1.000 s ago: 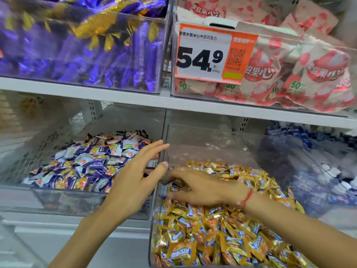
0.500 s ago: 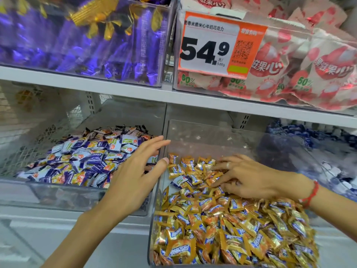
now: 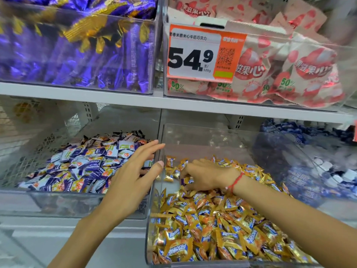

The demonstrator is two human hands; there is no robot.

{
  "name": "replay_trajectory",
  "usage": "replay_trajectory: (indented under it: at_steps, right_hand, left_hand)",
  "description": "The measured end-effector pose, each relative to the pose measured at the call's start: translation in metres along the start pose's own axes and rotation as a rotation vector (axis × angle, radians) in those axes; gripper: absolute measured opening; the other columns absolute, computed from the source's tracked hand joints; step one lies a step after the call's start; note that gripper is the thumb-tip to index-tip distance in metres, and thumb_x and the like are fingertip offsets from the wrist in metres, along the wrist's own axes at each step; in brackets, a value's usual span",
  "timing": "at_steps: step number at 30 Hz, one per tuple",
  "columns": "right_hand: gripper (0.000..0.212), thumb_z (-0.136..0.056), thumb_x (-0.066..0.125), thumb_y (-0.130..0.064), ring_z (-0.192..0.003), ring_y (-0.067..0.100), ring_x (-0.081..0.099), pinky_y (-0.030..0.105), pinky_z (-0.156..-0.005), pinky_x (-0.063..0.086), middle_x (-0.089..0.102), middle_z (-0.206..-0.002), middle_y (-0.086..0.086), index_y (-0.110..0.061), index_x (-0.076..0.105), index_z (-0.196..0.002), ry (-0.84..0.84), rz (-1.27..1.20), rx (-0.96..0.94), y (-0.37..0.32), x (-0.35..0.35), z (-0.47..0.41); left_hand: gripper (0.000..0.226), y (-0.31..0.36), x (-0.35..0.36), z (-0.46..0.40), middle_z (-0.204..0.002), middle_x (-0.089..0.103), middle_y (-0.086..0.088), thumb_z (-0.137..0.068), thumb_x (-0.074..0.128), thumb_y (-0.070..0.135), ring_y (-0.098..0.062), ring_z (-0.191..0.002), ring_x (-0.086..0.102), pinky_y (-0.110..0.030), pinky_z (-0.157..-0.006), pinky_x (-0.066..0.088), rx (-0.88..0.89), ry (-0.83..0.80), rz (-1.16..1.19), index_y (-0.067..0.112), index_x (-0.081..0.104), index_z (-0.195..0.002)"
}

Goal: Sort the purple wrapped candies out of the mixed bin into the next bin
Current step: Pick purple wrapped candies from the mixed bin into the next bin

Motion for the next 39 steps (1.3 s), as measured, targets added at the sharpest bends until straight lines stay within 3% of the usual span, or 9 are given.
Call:
replay_trajectory:
  at_steps: [4,7,11,15,22,28,31,35,39]
  right_hand:
    - [0.028,-0.081,0.076,-0.032,-0.071,-0.007,0.052,0.022,-0.074,0.040,0.058,-0.077,-0.031,-0.027,0.072,-0.109,0.193,-0.440,0.125,0.016,-0.003,0.025]
    - [0.027,-0.078,0.080,-0.016,-0.076,-0.009,0.060,0.018,-0.085,0.048,0.068,-0.098,-0.013,-0.021,0.073,-0.104,0.263,-0.784,0.185,0.022,-0.010,0.047]
    - [0.039,-0.079,0.079,-0.020,-0.096,0.023,0.070,0.033,-0.093,0.053,0.073,-0.104,0.012,-0.015,0.065,-0.115,0.289,-1.145,0.209,0.011,-0.024,0.069]
    - [0.028,-0.079,0.074,-0.011,-0.079,0.015,0.066,0.017,-0.067,0.050,0.073,-0.090,0.008,-0.013,0.067,-0.106,0.322,-1.409,0.132,-0.010,-0.045,0.085]
    - [0.032,-0.079,0.077,-0.020,-0.077,0.010,0.070,0.023,-0.076,0.053,0.075,-0.085,0.007,-0.017,0.071,-0.110,0.431,-1.288,0.159,-0.009,-0.049,0.093]
    - [0.041,-0.088,0.067,-0.025,-0.122,0.014,0.051,0.032,-0.104,0.039,0.060,-0.130,-0.006,-0.028,0.059,-0.129,0.359,-0.212,0.165,0.017,-0.013,0.068]
    - [0.044,-0.092,0.058,-0.015,-0.123,0.016,0.049,0.035,-0.105,0.038,0.058,-0.134,-0.002,-0.024,0.055,-0.134,0.192,-0.204,-0.110,-0.017,0.006,0.047]
    - [0.028,-0.095,0.057,-0.021,-0.091,0.014,0.062,0.031,-0.077,0.048,0.072,-0.107,0.001,-0.024,0.067,-0.121,0.156,-0.101,-0.102,-0.022,0.008,0.036]
    - [0.023,-0.094,0.060,-0.027,-0.085,0.003,0.067,0.015,-0.071,0.052,0.074,-0.102,-0.002,-0.020,0.070,-0.114,0.300,-0.738,0.089,-0.005,-0.025,0.054]
  left_hand:
    - [0.049,0.001,-0.003,-0.001,-0.139,0.037,0.039,-0.077,0.042,0.065,0.020,-0.127,0.032,-0.015,-0.098,0.033,0.017,0.034,-0.065,0.053,0.052,-0.123]
    - [0.035,0.012,-0.008,-0.004,-0.135,0.044,0.037,-0.082,0.052,0.047,0.018,-0.126,0.034,-0.012,-0.099,0.026,0.059,0.093,-0.110,0.052,0.057,-0.116]
    - [0.026,0.036,-0.007,-0.010,-0.124,0.052,0.036,-0.089,0.056,0.041,0.012,-0.122,0.043,-0.020,-0.104,0.031,0.151,0.081,-0.223,0.046,0.063,-0.113]
    - [0.040,0.065,0.002,-0.018,-0.118,0.062,0.028,-0.088,0.055,0.057,0.012,-0.113,0.053,-0.015,-0.097,0.041,0.154,0.013,-0.228,0.038,0.063,-0.123]
    - [0.011,0.073,0.003,-0.018,-0.085,0.074,0.015,-0.086,0.071,0.019,0.007,-0.080,0.068,-0.013,-0.077,0.053,0.154,0.145,0.005,0.022,0.077,-0.095]
    - [0.005,0.047,-0.011,-0.002,-0.094,0.073,0.012,-0.093,0.058,0.028,-0.003,-0.090,0.068,-0.025,-0.081,0.053,0.050,0.223,0.090,0.030,0.063,-0.094]
    - [0.006,0.043,-0.009,0.002,-0.094,0.071,0.011,-0.098,0.048,0.027,-0.003,-0.082,0.070,-0.022,-0.068,0.055,0.014,0.238,0.123,0.027,0.054,-0.096]
    - [0.008,0.040,-0.020,0.003,-0.095,0.068,0.013,-0.099,0.046,0.025,-0.002,-0.083,0.069,-0.027,-0.067,0.057,-0.002,0.301,0.136,0.028,0.052,-0.094]
    - [0.010,0.035,-0.029,-0.002,-0.089,0.071,0.007,-0.096,0.054,0.024,-0.009,-0.080,0.070,-0.026,-0.068,0.058,-0.033,0.266,0.161,0.030,0.059,-0.092]
Point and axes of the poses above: each hand's wrist, its own z-axis away from the middle knuckle, its own x-axis out of the palm, y = z × x, the point moved 2 cm from there along -z, towards the middle knuckle
